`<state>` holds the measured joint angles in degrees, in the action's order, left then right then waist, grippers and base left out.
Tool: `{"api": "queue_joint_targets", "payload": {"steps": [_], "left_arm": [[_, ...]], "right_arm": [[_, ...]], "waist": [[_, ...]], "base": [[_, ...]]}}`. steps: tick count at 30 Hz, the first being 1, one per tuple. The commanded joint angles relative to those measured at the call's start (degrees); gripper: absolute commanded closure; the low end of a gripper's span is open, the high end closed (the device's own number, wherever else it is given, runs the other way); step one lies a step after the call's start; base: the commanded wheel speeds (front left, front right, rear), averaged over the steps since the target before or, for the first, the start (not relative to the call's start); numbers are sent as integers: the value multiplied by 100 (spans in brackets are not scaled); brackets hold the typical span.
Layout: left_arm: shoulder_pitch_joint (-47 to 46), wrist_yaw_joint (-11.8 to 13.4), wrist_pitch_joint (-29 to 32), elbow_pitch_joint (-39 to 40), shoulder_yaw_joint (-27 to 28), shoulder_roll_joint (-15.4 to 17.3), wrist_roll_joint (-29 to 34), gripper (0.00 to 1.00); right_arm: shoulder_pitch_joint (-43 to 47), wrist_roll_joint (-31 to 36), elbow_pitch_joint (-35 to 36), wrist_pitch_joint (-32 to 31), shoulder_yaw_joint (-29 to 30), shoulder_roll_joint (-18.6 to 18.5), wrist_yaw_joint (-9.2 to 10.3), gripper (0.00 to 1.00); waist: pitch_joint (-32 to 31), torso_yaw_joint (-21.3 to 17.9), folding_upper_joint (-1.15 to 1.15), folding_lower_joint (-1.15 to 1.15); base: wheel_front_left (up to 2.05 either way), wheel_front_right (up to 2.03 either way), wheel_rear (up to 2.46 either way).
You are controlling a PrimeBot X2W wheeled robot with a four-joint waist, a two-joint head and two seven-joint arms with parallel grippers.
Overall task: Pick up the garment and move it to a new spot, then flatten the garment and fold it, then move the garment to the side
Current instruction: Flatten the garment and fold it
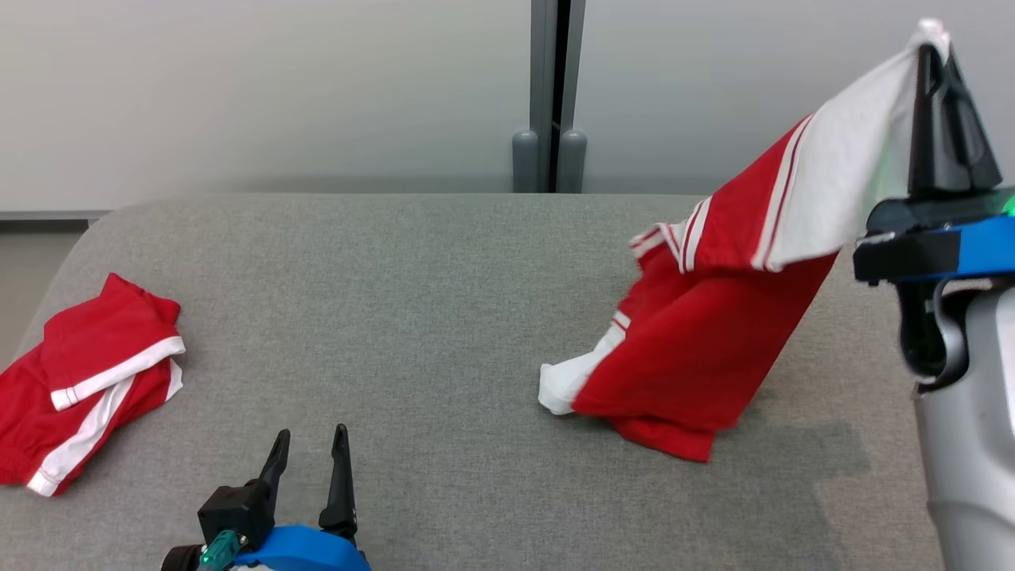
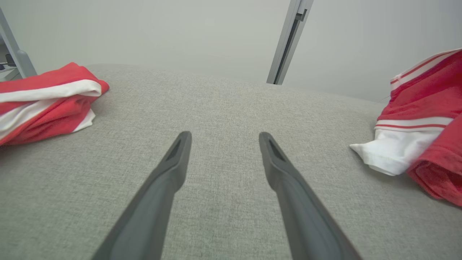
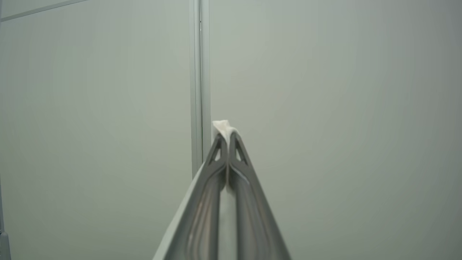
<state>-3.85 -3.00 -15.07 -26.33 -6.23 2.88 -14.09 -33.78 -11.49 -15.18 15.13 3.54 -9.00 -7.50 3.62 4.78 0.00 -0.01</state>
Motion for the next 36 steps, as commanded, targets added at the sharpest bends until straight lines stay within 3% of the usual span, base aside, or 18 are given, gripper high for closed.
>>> {"api": "queue_joint_targets", "payload": {"steps": [1,9,17,21,28,36], "left_arm": [[24,13,-16,-16,-33,4,-39,0],[137,2,-16,-90,-182,2,-80,0],[174,7,-16,-155,-214,1,-66,0],[176,19,-16,-167,-257,1,-105,0],[189,87,-16,-166,-257,1,-184,0],[67,87,-16,-89,-195,1,-207,0]], "right_arm": [[-230,7,21,3,-85,-128,1,100],[-991,57,15,3,-652,-291,1,100],[-1728,-113,-45,3,-1433,80,2,100],[-1949,-278,-35,3,-1488,282,2,100],[-2166,-349,88,3,-986,520,2,100],[-1111,249,-1353,4,404,154,1,100]], "waist": [[-83,-58,0,1],[-226,48,0,1],[-256,332,0,1],[-256,448,0,1],[-206,564,0,1],[5,389,0,1]], "base": [[0,0,0],[0,0,0],[0,0,0],[0,0,0],[0,0,0],[0,0,0]]}}
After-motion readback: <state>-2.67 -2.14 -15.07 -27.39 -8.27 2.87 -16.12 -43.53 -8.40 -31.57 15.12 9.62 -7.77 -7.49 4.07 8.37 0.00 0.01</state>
